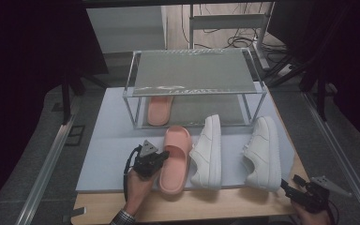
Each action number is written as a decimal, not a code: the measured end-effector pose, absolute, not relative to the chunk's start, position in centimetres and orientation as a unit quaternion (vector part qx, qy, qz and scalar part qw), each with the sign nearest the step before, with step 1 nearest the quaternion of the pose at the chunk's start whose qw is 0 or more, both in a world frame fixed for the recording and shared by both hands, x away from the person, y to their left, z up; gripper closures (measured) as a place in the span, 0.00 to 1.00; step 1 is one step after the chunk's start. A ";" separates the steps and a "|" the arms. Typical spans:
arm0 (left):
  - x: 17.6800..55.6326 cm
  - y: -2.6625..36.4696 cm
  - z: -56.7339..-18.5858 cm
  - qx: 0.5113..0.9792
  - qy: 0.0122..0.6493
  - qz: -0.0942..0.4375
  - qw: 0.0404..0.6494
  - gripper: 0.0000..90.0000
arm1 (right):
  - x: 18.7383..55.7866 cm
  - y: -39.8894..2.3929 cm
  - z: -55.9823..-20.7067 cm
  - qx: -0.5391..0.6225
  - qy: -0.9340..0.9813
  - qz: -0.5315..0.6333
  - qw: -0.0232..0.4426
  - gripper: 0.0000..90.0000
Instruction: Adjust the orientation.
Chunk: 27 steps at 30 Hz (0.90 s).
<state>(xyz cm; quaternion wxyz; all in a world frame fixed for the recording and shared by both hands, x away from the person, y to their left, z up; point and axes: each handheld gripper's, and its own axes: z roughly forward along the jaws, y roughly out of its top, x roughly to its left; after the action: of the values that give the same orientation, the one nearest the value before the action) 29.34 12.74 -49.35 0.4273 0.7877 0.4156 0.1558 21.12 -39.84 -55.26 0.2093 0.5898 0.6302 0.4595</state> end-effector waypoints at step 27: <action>30.4 14.6 -48.2 0.786 0.428 0.185 0.406 0.73 | 21.1 -39.8 -55.3 0.589 0.631 0.459 0.210 0.26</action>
<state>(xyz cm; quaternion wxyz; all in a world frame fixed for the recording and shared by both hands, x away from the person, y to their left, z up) 30.45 14.57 -48.19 0.4057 0.7863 0.4277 0.1850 21.13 -39.84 -55.27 0.2097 0.5895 0.6305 0.4594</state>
